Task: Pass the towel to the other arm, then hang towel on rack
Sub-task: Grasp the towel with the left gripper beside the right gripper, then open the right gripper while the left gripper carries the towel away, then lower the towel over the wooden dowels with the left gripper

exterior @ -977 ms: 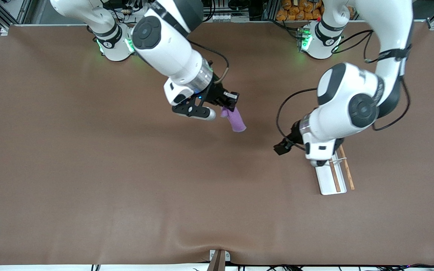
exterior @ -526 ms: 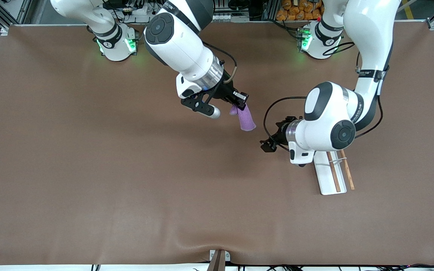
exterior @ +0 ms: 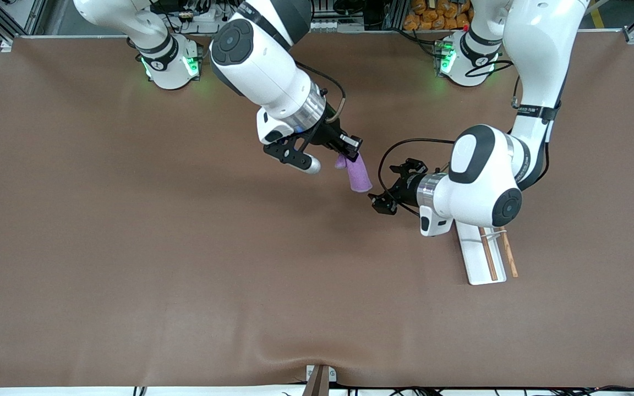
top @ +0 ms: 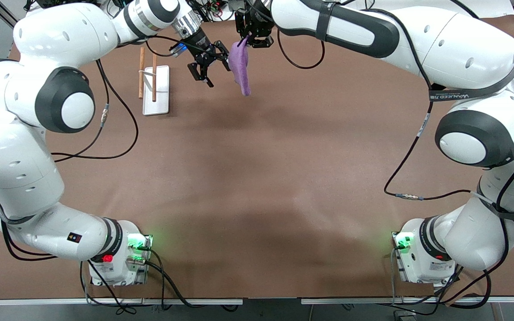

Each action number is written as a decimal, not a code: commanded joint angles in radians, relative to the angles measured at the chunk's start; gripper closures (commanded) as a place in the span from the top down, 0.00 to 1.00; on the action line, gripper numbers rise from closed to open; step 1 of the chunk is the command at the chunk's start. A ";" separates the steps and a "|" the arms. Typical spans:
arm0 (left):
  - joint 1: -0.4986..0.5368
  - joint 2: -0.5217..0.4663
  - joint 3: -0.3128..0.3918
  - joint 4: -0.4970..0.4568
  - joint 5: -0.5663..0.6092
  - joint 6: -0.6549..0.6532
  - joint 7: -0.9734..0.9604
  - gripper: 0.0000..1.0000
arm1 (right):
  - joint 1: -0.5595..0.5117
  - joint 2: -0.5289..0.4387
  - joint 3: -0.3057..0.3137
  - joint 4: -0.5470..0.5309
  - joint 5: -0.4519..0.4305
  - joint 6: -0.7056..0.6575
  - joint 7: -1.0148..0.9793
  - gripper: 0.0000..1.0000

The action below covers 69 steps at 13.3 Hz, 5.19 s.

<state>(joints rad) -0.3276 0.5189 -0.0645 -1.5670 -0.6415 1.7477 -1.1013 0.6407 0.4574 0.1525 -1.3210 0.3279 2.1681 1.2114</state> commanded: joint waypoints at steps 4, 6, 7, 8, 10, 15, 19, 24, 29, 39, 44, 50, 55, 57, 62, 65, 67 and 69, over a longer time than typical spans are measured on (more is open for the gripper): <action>0.015 0.033 -0.004 0.022 -0.161 -0.011 -0.019 0.80 | 0.004 0.001 -0.002 0.008 0.002 0.001 0.019 0.00; 0.015 0.038 -0.004 0.019 -0.168 -0.011 -0.019 0.80 | 0.004 0.000 -0.002 0.008 0.002 0.002 0.020 0.00; 0.015 0.038 -0.004 0.015 -0.176 -0.011 -0.029 0.80 | 0.004 0.001 -0.002 0.008 0.000 0.002 0.020 0.00; 0.015 0.039 -0.004 0.015 -0.190 -0.011 -0.052 0.80 | 0.004 0.001 -0.002 0.008 0.002 0.002 0.020 0.00; 0.013 0.049 -0.004 0.013 -0.224 -0.011 -0.090 0.79 | 0.004 0.001 -0.002 0.008 0.005 0.002 0.020 0.00; 0.008 0.072 -0.004 0.015 -0.224 -0.013 -0.169 0.01 | 0.007 0.001 -0.002 0.008 0.003 0.002 0.022 0.00; 0.022 0.061 -0.005 0.053 -0.230 -0.013 -0.264 0.00 | 0.007 0.000 -0.002 0.008 0.005 0.002 0.022 0.00; 0.031 0.056 0.000 0.056 -0.225 -0.013 -0.249 0.00 | 0.005 0.000 -0.002 0.008 0.005 0.002 0.022 0.00; 0.137 0.004 0.003 0.073 -0.069 -0.033 -0.177 0.00 | -0.007 0.000 -0.002 0.005 0.000 -0.010 0.010 0.40; 0.349 -0.129 0.006 0.197 0.250 -0.260 0.316 0.00 | -0.029 -0.022 -0.014 -0.017 -0.068 -0.108 -0.027 1.00; 0.363 -0.116 0.006 0.197 0.552 -0.258 0.573 0.00 | -0.127 -0.058 -0.014 -0.017 -0.107 -0.282 -0.295 1.00; 0.325 -0.132 -0.015 0.208 0.571 -0.260 0.601 0.00 | -0.366 -0.141 -0.014 -0.090 -0.142 -0.516 -0.709 1.00; 0.191 -0.137 -0.023 0.208 0.684 -0.257 0.561 0.00 | -0.536 -0.270 -0.094 -0.176 -0.182 -0.612 -1.054 1.00; 0.202 -0.100 -0.020 0.209 0.709 -0.249 0.560 0.00 | -0.538 -0.318 -0.186 -0.178 -0.214 -0.657 -1.165 1.00; 0.203 0.013 -0.014 0.211 0.712 -0.148 0.316 0.00 | -0.598 -0.407 -0.242 -0.178 -0.308 -0.731 -1.323 1.00; 0.205 0.003 -0.006 0.211 0.710 -0.145 0.319 0.00 | -0.648 -0.430 -0.238 -0.176 -0.326 -0.732 -1.383 1.00; 0.205 -0.007 -0.003 0.226 0.710 -0.145 0.340 0.00 | -0.679 -0.431 -0.232 -0.167 -0.325 -0.767 -1.368 1.00; 0.206 -0.010 -0.003 0.261 0.710 -0.146 0.348 0.00 | -0.717 -0.431 -0.199 -0.167 -0.317 -0.781 -1.315 1.00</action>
<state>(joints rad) -0.1191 0.5271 -0.0714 -1.3301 0.0484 1.6105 -0.7645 -0.0270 0.0542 -0.0958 -1.4637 0.0188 1.3976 -0.1425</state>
